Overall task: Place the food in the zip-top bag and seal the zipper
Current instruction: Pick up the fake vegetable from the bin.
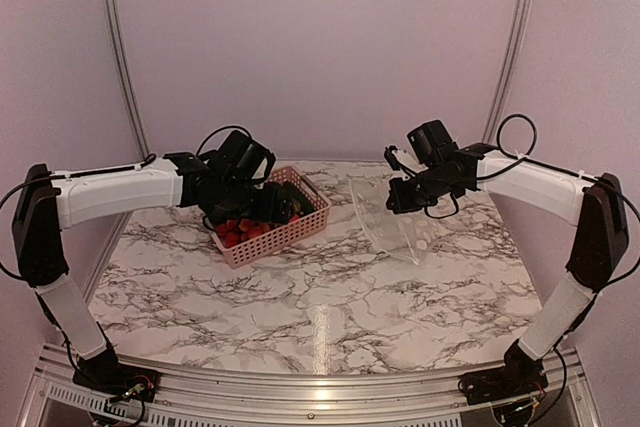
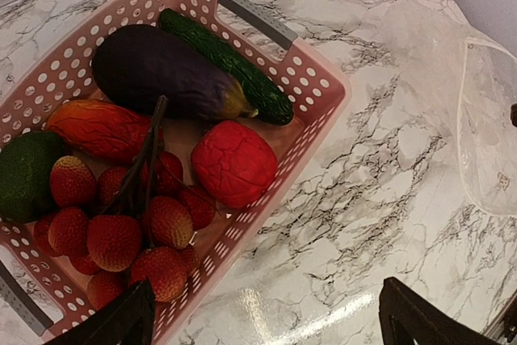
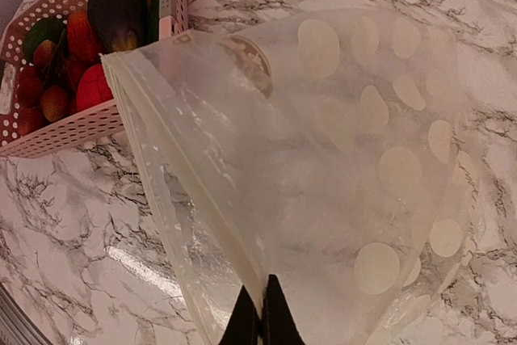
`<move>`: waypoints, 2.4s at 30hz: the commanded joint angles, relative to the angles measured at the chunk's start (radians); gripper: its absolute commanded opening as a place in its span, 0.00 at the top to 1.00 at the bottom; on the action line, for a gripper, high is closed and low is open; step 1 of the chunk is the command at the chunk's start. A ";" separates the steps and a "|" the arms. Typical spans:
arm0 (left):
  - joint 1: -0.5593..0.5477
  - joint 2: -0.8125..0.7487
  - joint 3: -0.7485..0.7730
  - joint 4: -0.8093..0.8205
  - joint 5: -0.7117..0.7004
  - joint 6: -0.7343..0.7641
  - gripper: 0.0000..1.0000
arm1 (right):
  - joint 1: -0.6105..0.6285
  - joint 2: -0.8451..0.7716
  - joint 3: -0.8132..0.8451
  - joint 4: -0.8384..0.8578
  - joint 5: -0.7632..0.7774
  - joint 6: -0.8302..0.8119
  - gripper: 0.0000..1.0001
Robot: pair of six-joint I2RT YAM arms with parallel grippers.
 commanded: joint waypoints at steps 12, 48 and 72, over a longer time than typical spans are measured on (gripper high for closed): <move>0.220 0.192 0.254 -0.115 0.123 -0.148 0.22 | 0.008 -0.001 0.013 0.015 -0.089 -0.017 1.00; 0.281 0.668 0.606 -0.074 0.156 -0.537 0.27 | 0.007 -0.007 -0.017 0.034 -0.124 0.018 1.00; 0.244 0.661 0.602 -0.081 0.221 -0.468 0.28 | 0.008 -0.053 -0.060 0.043 -0.152 0.061 1.00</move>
